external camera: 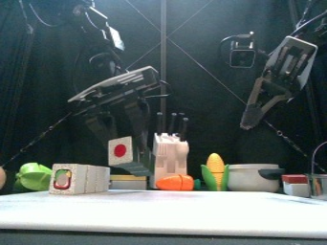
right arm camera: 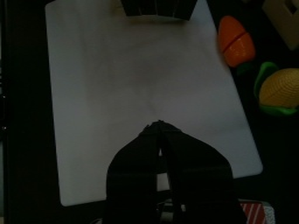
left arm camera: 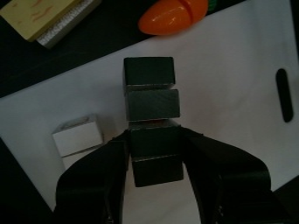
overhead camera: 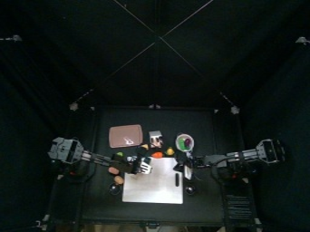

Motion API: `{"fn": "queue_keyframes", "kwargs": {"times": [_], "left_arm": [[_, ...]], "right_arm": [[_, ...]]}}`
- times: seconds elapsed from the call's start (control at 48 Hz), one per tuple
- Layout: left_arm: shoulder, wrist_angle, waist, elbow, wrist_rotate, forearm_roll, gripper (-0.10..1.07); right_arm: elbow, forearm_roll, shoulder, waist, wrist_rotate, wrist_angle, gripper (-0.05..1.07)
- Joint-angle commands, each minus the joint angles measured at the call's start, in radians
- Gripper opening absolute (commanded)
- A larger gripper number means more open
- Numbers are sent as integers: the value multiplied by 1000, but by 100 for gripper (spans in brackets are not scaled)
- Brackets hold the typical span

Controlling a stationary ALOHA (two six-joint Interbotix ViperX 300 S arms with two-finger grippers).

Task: Place green sushi roll next to white sushi roll

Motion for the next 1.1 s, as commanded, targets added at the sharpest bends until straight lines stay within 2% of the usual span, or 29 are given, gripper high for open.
{"fn": "queue_keyframes", "kwargs": {"times": [0.0,0.333,0.708,1.083], "left_arm": [[-2,0,-2,-29,3,0,67],[3,-2,-14,-32,15,-6,82],[-8,0,-29,-34,40,-2,82],[-17,0,-40,-37,41,41,82]], "right_arm": [[-23,2,-9,2,-2,-3,1],[-21,3,-9,2,-2,-3,1],[-20,3,-9,0,-2,-3,1],[-21,0,-9,0,-2,-3,1]]}}
